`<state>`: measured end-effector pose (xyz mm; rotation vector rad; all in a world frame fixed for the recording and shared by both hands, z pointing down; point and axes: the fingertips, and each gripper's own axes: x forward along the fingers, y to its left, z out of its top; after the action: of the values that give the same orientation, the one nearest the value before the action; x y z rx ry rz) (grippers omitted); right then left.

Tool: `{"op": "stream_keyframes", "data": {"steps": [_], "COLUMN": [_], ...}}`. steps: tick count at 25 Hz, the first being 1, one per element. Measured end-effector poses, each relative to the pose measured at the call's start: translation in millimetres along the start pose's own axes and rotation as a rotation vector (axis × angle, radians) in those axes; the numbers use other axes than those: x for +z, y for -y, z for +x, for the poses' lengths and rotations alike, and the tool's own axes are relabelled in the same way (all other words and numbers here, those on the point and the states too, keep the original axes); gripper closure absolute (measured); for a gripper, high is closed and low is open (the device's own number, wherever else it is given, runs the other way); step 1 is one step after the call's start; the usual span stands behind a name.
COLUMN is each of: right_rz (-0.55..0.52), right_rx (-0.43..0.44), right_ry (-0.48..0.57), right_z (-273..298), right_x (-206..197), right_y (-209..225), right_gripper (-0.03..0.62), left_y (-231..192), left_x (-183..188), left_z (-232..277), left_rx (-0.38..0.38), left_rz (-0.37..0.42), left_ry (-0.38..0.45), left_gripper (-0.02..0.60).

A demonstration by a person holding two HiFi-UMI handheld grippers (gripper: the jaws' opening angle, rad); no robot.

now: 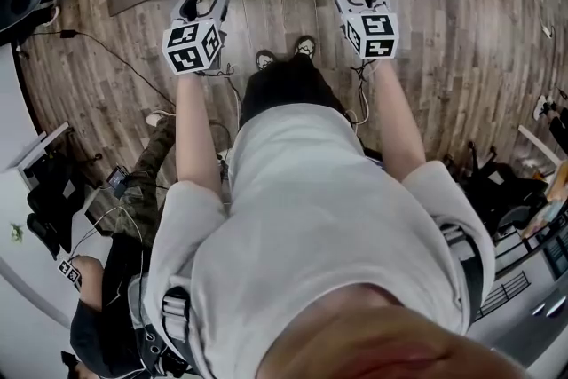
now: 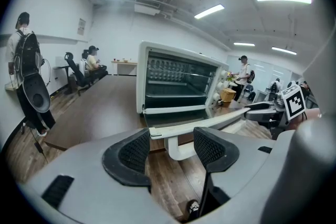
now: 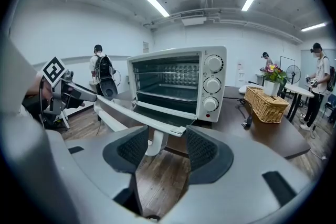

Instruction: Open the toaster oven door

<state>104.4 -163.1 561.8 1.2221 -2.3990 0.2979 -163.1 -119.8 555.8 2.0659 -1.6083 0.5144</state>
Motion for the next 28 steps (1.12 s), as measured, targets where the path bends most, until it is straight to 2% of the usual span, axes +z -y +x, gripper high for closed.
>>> {"op": "stream_keyframes", "data": {"steps": [8,21,28], "right_rz": [0.045,0.04,0.06], "right_rx": [0.009,0.027,0.026], "right_ry": [-0.004,-0.026,-0.011], "right_z": [1.5,6.5,5.5], "right_x": [-7.6,-24.3,-29.4], "right_y": [0.3,-2.8,-6.3], "right_gripper": [0.367,0.367,0.367], "left_y": [0.8,-0.5,-1.0], "left_x": [-6.1,-22.6,-28.2], "left_z": [2.1,7.0,4.4], "left_rx": [0.003,0.018,0.02], "left_rz": [-0.007,-0.004,0.01], "left_ry": [0.002,-0.003,0.029], "left_gripper": [0.307,0.307,0.307]}}
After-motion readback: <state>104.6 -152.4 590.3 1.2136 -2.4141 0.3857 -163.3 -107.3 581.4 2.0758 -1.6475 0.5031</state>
